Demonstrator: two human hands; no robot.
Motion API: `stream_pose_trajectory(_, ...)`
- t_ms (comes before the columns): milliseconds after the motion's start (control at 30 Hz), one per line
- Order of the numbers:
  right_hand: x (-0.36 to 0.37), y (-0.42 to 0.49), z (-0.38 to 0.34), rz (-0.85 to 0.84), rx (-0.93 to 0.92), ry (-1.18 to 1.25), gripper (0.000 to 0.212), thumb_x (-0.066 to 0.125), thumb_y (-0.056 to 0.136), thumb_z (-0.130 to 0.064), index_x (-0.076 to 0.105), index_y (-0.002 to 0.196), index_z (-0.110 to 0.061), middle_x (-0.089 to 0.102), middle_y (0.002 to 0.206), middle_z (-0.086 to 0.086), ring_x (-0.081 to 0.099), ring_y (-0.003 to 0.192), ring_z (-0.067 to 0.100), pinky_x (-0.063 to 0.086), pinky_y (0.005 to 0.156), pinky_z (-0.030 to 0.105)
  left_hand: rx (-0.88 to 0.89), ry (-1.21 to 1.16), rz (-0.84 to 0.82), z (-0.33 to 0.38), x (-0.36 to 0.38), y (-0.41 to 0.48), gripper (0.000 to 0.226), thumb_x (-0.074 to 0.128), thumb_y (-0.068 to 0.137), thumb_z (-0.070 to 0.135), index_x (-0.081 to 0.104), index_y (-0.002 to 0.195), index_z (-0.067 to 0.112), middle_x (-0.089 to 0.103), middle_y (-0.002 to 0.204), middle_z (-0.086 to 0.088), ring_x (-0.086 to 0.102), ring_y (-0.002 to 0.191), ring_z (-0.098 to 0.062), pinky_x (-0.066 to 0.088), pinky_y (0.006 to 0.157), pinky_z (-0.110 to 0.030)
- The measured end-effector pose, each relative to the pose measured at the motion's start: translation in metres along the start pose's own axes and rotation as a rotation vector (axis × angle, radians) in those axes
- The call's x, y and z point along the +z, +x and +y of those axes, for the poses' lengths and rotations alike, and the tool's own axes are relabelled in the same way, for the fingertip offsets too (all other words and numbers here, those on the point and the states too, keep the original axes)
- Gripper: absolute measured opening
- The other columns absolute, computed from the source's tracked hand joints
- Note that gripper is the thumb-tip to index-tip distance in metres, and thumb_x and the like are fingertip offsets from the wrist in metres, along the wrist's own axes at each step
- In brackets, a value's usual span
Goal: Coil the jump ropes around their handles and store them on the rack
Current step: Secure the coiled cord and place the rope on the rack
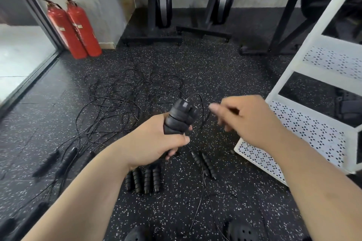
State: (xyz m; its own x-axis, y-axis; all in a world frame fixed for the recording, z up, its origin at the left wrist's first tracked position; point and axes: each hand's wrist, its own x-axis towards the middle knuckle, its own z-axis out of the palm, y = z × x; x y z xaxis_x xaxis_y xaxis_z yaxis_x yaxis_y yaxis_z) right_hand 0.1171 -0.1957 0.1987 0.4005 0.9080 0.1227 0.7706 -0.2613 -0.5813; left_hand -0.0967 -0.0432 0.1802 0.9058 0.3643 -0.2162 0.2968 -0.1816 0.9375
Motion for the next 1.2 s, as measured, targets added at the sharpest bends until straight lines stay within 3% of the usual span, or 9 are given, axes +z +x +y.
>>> stream_pose_trajectory(100,0.001,0.001,-0.001,0.183,-0.048,0.151,0.019,0.053,0.111,-0.026,0.068,0.117,-0.037,0.070,0.095,-0.013,0.071,0.085,0.002,0.056,0.076,0.026,-0.001,0.453,0.214,-0.002,0.006,0.002,0.018,0.072,0.092,0.037,0.056,0.096,0.046,0.065,0.077,0.015,0.059,0.066,-0.002,0.047,0.068,-0.029)
stream_pose_trajectory(200,0.005,0.001,-0.004,0.035,-0.116,0.106,0.055,0.064,0.103,-0.014,0.053,0.148,-0.044,0.051,0.143,-0.028,0.051,0.134,-0.006,0.043,0.112,0.022,0.008,0.754,0.303,-0.002,0.016,0.002,0.033,0.068,0.093,0.037,0.047,0.119,0.043,0.061,0.089,0.016,0.063,0.082,-0.011,0.047,0.071,-0.032)
stream_pose_trajectory(267,0.009,0.000,-0.008,-0.099,-0.168,0.029,0.066,0.068,0.097,-0.013,0.051,0.152,-0.045,0.042,0.155,-0.034,0.035,0.147,-0.011,0.027,0.122,0.021,0.060,0.862,0.316,-0.003,0.020,0.004,0.042,0.067,0.092,0.038,0.043,0.127,0.037,0.057,0.098,0.017,0.062,0.090,-0.017,0.050,0.079,-0.036)
stream_pose_trajectory(367,0.011,-0.002,-0.011,-0.221,-0.157,0.071,0.066,0.071,0.091,-0.015,0.056,0.149,-0.044,0.056,0.145,-0.032,0.046,0.137,-0.013,0.034,0.117,0.017,0.116,0.942,0.369,-0.005,0.023,0.007,0.047,0.067,0.091,0.042,0.039,0.129,0.034,0.062,0.112,0.012,0.066,0.097,-0.022,0.052,0.080,-0.039)
stream_pose_trajectory(500,0.010,-0.004,-0.011,-0.346,-0.105,0.137,0.073,0.077,0.093,-0.052,0.042,0.157,-0.050,0.056,0.144,-0.033,0.050,0.132,-0.015,0.039,0.112,0.018,0.108,1.005,0.440,-0.008,0.026,0.009,0.054,0.069,0.091,0.046,0.038,0.133,0.032,0.062,0.118,0.010,0.066,0.098,-0.021,0.047,0.073,-0.037)
stream_pose_trajectory(567,0.013,-0.004,-0.012,-0.296,-0.089,0.122,0.072,0.074,0.090,-0.061,0.043,0.155,-0.051,0.060,0.140,-0.033,0.054,0.128,-0.013,0.044,0.112,0.024,0.121,1.009,0.470,-0.008,0.029,0.010,0.054,0.070,0.091,0.048,0.039,0.131,0.032,0.061,0.118,0.011,0.066,0.098,-0.020,0.044,0.071,-0.035)
stream_pose_trajectory(733,0.011,-0.001,-0.010,-0.281,-0.062,0.288,0.059,0.078,0.097,-0.037,0.052,0.148,-0.046,0.069,0.132,-0.020,0.064,0.124,0.001,0.051,0.111,0.039,0.144,0.974,0.533,-0.004,0.036,0.011,0.053,0.068,0.090,0.052,0.040,0.130,0.032,0.061,0.115,0.012,0.064,0.099,-0.018,0.042,0.071,-0.034)
stream_pose_trajectory(933,0.010,-0.002,-0.010,-0.291,-0.011,0.438,0.050,0.080,0.096,-0.028,0.060,0.139,-0.040,0.077,0.117,-0.012,0.072,0.113,0.006,0.054,0.102,0.032,0.152,1.011,0.564,-0.005,0.042,0.013,0.054,0.069,0.090,0.050,0.041,0.130,0.028,0.059,0.113,0.009,0.064,0.099,-0.018,0.048,0.074,-0.034)
stream_pose_trajectory(1200,0.006,-0.001,-0.006,-0.313,-0.019,0.463,0.051,0.075,0.100,-0.019,0.057,0.145,-0.037,0.074,0.126,-0.014,0.069,0.118,0.005,0.054,0.101,0.030,0.148,0.997,0.593,-0.005,0.046,0.016,0.059,0.069,0.088,0.055,0.043,0.133,0.026,0.062,0.115,0.006,0.064,0.098,-0.021,0.045,0.072,-0.033)
